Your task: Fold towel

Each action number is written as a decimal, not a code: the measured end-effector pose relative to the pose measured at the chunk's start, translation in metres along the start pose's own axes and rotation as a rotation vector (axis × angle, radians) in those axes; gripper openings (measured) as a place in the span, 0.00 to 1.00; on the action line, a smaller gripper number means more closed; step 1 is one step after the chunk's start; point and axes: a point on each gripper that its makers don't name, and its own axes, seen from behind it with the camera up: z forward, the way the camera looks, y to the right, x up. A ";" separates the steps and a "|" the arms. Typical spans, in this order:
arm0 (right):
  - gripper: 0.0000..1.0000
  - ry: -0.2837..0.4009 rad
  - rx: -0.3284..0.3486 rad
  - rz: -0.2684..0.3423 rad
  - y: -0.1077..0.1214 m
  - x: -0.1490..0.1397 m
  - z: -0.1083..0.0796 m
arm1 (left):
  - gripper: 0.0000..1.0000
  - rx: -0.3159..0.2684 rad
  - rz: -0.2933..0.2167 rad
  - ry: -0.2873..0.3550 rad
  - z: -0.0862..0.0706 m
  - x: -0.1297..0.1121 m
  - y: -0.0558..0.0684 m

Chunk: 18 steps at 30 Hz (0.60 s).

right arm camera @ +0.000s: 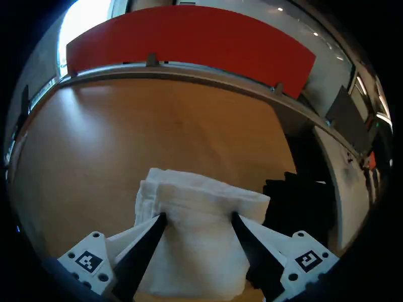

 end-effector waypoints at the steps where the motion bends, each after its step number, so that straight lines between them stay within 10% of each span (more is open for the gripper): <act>1: 1.00 0.004 0.001 0.003 0.000 0.001 -0.001 | 0.96 0.000 0.002 0.000 0.000 0.000 0.000; 18: 1.00 0.084 -0.004 0.038 0.003 0.020 -0.030 | 0.96 0.001 -0.005 0.026 0.002 0.008 -0.006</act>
